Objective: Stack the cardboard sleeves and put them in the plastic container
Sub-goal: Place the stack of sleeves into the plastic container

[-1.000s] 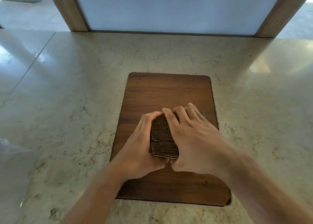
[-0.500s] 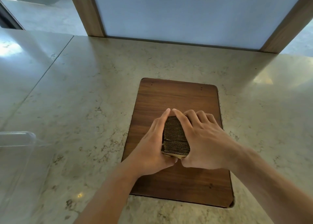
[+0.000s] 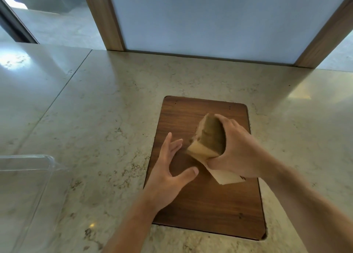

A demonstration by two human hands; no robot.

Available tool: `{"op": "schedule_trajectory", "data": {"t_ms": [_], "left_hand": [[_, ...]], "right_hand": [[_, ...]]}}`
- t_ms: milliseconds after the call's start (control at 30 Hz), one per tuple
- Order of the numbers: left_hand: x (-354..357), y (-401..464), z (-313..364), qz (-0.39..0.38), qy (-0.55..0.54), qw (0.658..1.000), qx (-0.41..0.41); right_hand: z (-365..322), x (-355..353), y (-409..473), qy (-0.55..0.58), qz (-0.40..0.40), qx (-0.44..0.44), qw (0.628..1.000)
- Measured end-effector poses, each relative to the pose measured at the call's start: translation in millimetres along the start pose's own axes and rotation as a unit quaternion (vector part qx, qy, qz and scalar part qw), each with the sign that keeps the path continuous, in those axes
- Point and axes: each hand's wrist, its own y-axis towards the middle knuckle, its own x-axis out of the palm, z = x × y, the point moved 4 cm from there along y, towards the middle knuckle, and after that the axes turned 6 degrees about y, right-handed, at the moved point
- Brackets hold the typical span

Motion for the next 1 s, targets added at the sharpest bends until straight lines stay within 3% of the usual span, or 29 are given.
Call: {"op": "schedule_trajectory", "data": {"t_ms": [100, 267, 567, 833, 1000], "left_hand": [[9.7, -4.6, 11.6, 0.005, -0.145, 0.989, -0.038], [19.8, 1.0, 52.3, -0.033, -0.226, 0.969, -0.095], [-32.9, -21.9, 99.0, 0.101, -0.213, 0.947, -0.219], [-115.3, -66.4, 124.1, 0.124, -0.126, 0.947, -0.269], [-188.3, -97.1, 132.7, 0.182, -0.106, 0.934, -0.287]], "right_hand": [[-6.4, -9.2, -13.3, 0.314, -0.025, -0.015, 0.949], [-31.0, 21.7, -25.3, 0.486, -0.059, 0.062, 0.869], [-107.3, 58.1, -22.7, 0.583, -0.052, 0.167, 0.793], [-187.7, 104.5, -24.4, 0.594, -0.116, 0.187, 0.773], [-254.6, 139.3, -16.0, 0.585, -0.162, 0.173, 0.775]]}}
